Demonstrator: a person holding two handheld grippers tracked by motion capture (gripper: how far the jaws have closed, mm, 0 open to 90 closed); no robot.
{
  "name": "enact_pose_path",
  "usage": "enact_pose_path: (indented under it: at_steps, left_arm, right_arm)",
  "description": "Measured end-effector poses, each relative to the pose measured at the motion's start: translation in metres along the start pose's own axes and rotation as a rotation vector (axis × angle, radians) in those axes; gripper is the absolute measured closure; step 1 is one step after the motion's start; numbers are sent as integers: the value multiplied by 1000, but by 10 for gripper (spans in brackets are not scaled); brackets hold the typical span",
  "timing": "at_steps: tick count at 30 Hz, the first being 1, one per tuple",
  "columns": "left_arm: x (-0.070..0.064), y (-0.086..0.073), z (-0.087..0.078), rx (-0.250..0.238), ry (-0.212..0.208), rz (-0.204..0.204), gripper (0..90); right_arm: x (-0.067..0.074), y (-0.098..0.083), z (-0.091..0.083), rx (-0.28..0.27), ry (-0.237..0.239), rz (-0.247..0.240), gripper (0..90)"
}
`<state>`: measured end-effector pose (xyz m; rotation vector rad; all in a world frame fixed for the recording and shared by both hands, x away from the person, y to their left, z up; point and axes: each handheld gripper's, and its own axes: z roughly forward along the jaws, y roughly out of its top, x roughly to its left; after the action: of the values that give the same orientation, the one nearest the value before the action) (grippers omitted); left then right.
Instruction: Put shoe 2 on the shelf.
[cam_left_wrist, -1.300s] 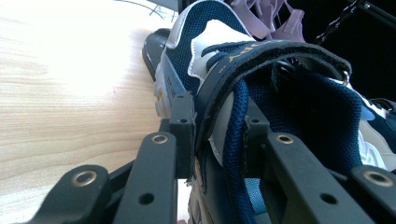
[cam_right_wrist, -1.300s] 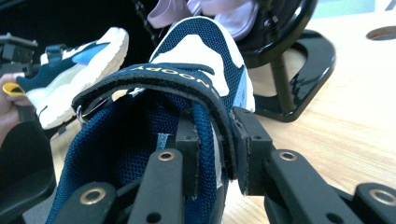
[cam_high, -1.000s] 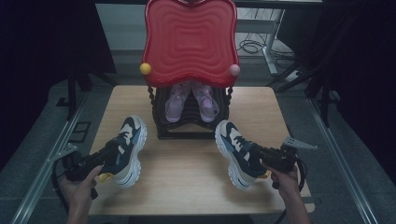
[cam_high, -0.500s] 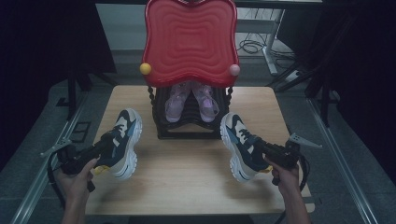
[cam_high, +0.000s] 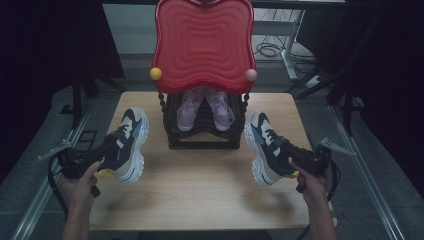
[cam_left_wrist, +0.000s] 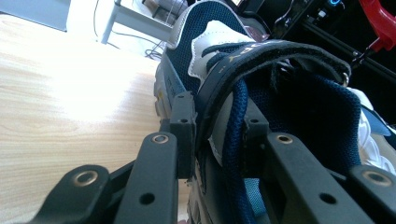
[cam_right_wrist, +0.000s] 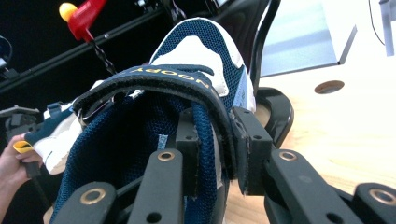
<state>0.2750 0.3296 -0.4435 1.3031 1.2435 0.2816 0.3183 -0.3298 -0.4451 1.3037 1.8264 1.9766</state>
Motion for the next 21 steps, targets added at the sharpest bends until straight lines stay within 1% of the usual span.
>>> enact_pose_path:
  at_steps: [3,5,7,11,15,18,21]
  left_arm:
    - [-2,5,0,-9,-6,11,735]
    - [-3,9,1,-17,-12,12,735]
    - [-3,12,3,-16,-16,10,735]
    - [-2,18,6,-21,-7,7,735]
    - [-2,26,8,-29,-12,9,735]
    - [-4,32,11,-38,-12,15,736]
    - [-7,39,15,-48,-21,22,736]
  right_arm:
    - [-1,4,-1,-16,1,0,740]
    - [-1,8,-2,-13,-6,7,740]
    - [-2,11,-2,-21,-13,-2,741]
    - [-3,17,-3,-34,-15,4,740]
    - [-5,24,-4,-51,-25,4,742]
    - [-7,30,-3,-67,-33,12,742]
    - [-9,37,0,-72,-41,7,742]
